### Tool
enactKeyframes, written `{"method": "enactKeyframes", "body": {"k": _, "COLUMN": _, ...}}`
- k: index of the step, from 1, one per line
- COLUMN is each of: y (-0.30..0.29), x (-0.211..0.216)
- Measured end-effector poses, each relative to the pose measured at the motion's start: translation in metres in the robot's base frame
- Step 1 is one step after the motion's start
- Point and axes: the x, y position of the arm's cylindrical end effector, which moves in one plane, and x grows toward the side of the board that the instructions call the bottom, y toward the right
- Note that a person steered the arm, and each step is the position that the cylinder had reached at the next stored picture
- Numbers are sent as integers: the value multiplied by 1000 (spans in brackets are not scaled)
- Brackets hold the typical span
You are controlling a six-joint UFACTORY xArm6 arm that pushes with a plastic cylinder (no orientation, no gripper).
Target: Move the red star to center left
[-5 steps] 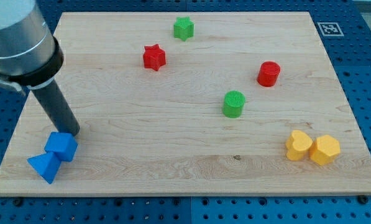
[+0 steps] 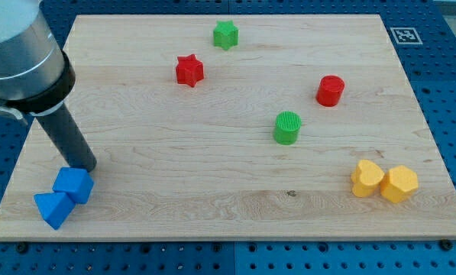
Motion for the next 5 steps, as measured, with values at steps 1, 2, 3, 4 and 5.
{"method": "enactKeyframes", "body": {"k": 1, "y": 24, "x": -41}}
{"method": "enactKeyframes", "body": {"k": 2, "y": 52, "x": -87}}
{"method": "enactKeyframes", "body": {"k": 3, "y": 54, "x": -92}}
{"method": "enactKeyframes", "body": {"k": 4, "y": 63, "x": -93}}
{"method": "enactKeyframes", "body": {"k": 5, "y": 99, "x": -104}}
